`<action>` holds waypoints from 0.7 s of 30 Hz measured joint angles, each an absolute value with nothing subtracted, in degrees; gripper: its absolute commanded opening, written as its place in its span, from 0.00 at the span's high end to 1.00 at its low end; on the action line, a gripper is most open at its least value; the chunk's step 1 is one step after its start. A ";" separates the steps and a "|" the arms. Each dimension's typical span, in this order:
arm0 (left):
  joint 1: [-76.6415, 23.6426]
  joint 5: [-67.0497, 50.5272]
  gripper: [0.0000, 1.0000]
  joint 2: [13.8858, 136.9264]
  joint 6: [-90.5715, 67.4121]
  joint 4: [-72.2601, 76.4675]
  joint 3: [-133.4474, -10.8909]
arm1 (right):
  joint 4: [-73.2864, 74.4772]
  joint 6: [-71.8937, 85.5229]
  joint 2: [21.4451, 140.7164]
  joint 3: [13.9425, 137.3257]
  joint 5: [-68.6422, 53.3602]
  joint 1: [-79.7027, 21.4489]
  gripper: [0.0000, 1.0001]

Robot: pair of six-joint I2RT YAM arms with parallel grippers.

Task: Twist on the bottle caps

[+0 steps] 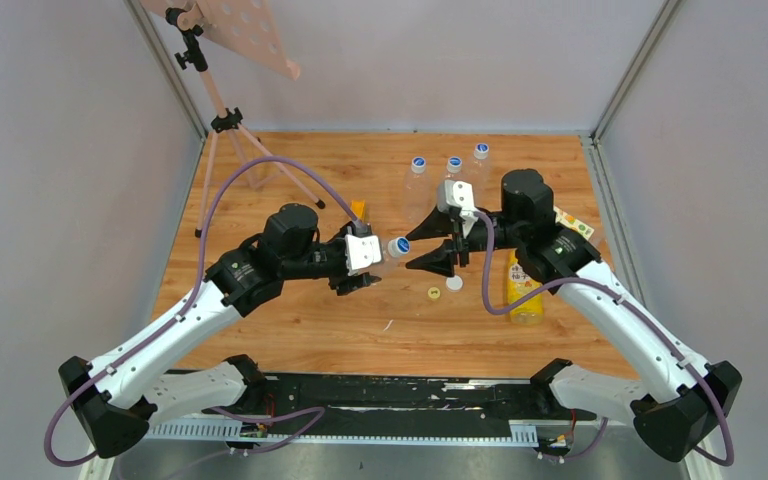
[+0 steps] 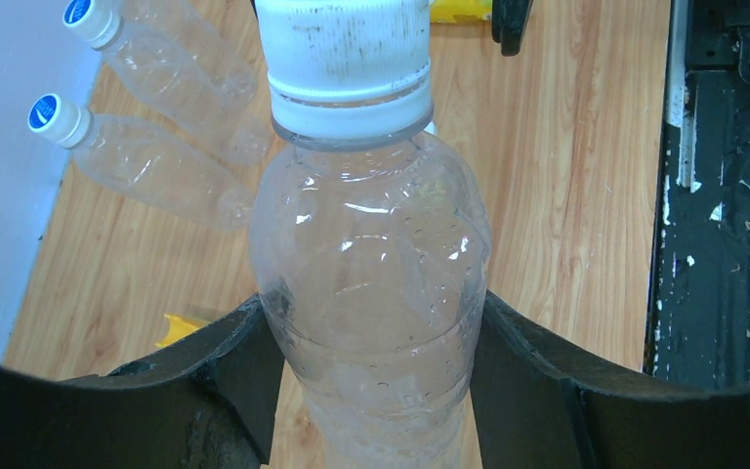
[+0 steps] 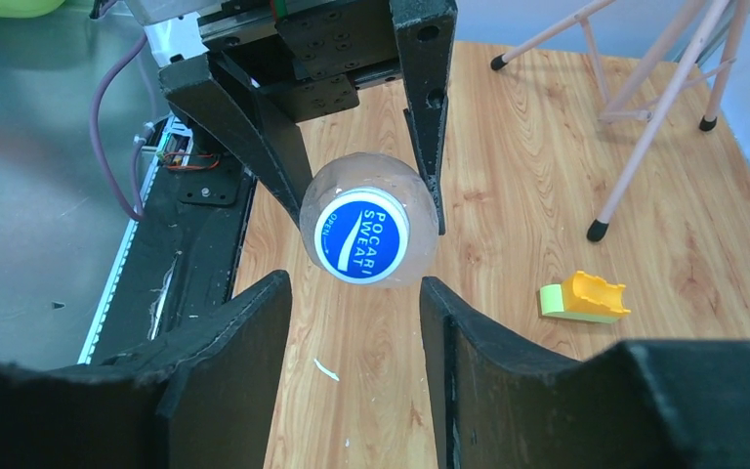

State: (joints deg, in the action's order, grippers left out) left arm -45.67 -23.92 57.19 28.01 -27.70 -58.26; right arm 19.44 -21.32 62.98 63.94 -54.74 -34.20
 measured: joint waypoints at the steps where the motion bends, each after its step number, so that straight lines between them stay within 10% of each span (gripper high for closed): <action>1: -45.67 -24.03 0.71 57.19 28.01 -27.68 -58.26 | 19.44 -21.34 63.11 64.03 -54.87 -34.24 0.49; 14: -45.67 -25.26 0.71 58.19 28.05 -27.70 -58.26 | 19.40 -21.37 63.66 66.08 -55.09 -34.48 0.56; 21: -45.67 -25.32 0.72 58.57 28.05 -28.14 -58.26 | 19.40 -20.99 64.53 66.26 -55.55 -34.59 0.90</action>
State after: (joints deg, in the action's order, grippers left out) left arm -45.67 -25.32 58.57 28.05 -28.14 -58.26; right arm 19.40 -20.99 64.53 66.26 -55.55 -34.59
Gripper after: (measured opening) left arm 0.676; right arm 0.315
